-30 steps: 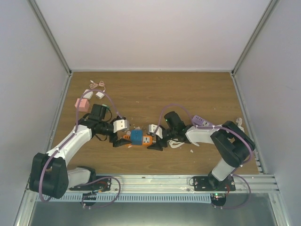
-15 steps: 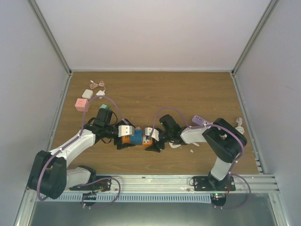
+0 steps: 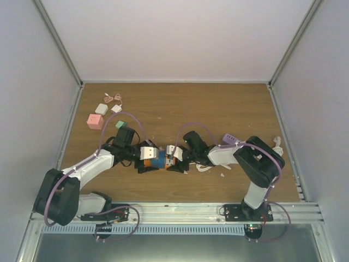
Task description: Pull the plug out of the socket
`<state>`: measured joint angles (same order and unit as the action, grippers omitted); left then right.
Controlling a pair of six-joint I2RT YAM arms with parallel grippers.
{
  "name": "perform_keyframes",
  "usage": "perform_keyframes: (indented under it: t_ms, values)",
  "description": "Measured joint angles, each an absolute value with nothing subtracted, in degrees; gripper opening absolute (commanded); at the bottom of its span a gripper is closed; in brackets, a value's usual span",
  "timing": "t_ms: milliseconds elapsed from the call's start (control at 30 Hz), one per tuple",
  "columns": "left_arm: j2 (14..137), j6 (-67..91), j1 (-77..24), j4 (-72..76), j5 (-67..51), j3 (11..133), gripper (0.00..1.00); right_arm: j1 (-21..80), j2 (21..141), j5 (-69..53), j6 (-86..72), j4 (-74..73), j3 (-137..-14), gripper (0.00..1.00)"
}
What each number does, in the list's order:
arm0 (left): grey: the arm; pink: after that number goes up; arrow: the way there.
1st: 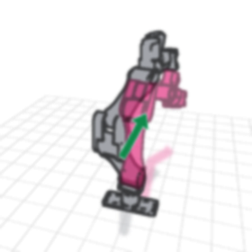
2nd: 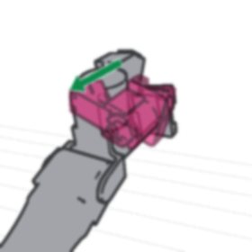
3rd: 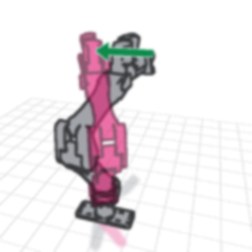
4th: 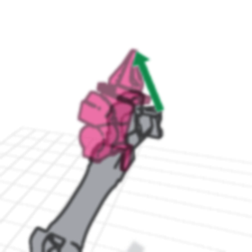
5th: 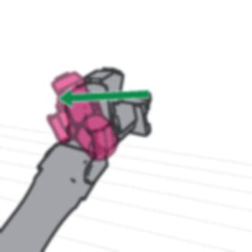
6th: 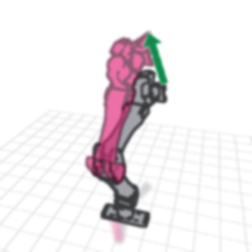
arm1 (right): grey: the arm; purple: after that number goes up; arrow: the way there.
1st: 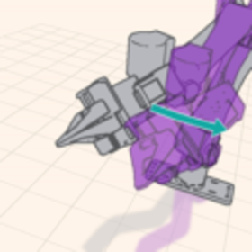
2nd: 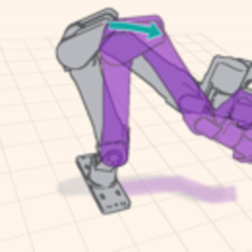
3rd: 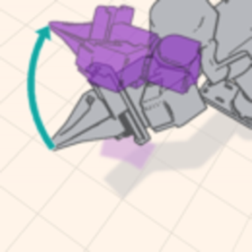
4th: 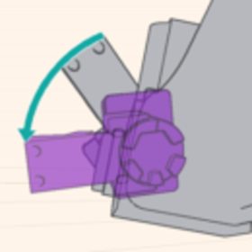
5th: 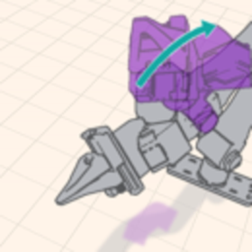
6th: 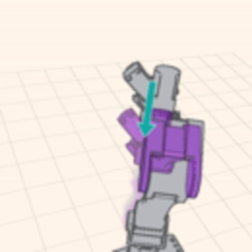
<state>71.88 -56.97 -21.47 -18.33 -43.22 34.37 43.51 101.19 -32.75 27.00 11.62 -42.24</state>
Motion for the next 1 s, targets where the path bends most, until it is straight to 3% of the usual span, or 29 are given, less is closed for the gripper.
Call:
perform_keyframes:
  t_ms: [333, 700, 1000]
  values:
    - [75.2, -55.5, -21.9, -16.0, -43.0, 34.0, 0.87, 43.7, 101.5, -32.9, 27.1, 11.7, -42.2, 0.53]
    - [75.4, -53.5, -21.9, -14.3, -43.2, 34.1, 0.59, 43.7, 101.5, -33.1, 27.7, 11.6, -42.2, 0.35]
    - [75.4, -52.2, -20.8, -17.3, -45.6, 35.1, 0.48, 43.7, 101.5, -34.7, 27.8, 11.4, -42.2, 0.2]
